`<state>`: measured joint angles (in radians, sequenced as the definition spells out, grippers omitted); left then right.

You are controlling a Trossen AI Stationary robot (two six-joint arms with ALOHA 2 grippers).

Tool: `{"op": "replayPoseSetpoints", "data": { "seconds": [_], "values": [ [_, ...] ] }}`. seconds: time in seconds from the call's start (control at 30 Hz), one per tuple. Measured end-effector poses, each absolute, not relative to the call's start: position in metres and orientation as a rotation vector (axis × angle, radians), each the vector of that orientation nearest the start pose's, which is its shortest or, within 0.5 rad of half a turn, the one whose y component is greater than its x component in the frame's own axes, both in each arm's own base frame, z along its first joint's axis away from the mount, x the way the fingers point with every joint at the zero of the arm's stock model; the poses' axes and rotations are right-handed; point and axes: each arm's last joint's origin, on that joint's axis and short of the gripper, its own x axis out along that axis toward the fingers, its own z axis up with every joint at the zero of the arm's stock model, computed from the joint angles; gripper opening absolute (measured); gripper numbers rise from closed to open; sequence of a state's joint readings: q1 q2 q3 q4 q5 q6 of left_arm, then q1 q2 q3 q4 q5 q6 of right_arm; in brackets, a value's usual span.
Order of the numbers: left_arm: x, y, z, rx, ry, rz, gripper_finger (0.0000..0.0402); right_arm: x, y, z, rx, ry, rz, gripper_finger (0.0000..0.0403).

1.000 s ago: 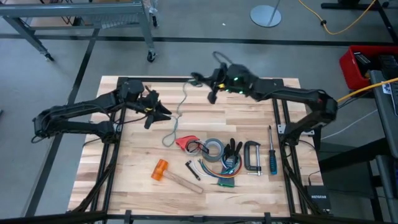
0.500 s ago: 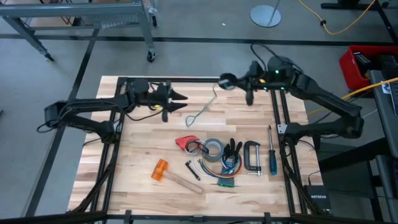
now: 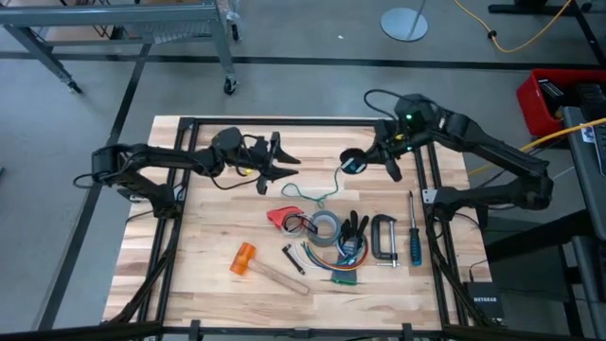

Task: Coil cords
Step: Coil the green cable wire on the black spool

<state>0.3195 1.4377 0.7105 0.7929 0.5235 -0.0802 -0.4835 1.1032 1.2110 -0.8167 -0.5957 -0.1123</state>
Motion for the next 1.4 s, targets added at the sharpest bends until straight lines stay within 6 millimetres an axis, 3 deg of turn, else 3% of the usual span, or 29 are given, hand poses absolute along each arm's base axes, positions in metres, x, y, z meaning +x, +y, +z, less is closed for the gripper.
{"op": "replayPoseSetpoints", "data": {
  "seconds": [0.23, 0.5, 0.73, 0.93, 1.23, 1.4],
  "values": [
    [0.291, 0.077, 0.251, -0.093, -0.035, -0.293, 0.0136, 0.218, -0.092, 0.329, 0.389, 0.827, 0.162, 0.0001],
    [0.294, 0.079, 0.241, -0.123, 0.018, -0.279, 0.0136, 0.267, -0.086, 0.301, 0.308, 0.837, 0.261, 0.0001],
    [0.295, 0.079, 0.239, -0.131, 0.04, -0.264, 0.0136, 0.292, -0.073, 0.294, 0.186, 0.794, 0.232, 0.0001],
    [0.295, 0.079, 0.235, -0.15, 0.074, -0.262, 0.0136, 0.305, -0.064, 0.299, 0.099, 0.709, 0.184, 0.0001],
    [0.297, 0.071, 0.235, -0.117, 0.074, -0.264, 0.0135, 0.312, -0.062, 0.306, 0.061, 0.62, 0.16, 0.0001],
    [0.297, 0.071, 0.235, -0.068, 0.064, -0.228, 0.0102, 0.312, -0.062, 0.306, 0.064, 0.622, 0.159, 0.0001]
  ]
}}
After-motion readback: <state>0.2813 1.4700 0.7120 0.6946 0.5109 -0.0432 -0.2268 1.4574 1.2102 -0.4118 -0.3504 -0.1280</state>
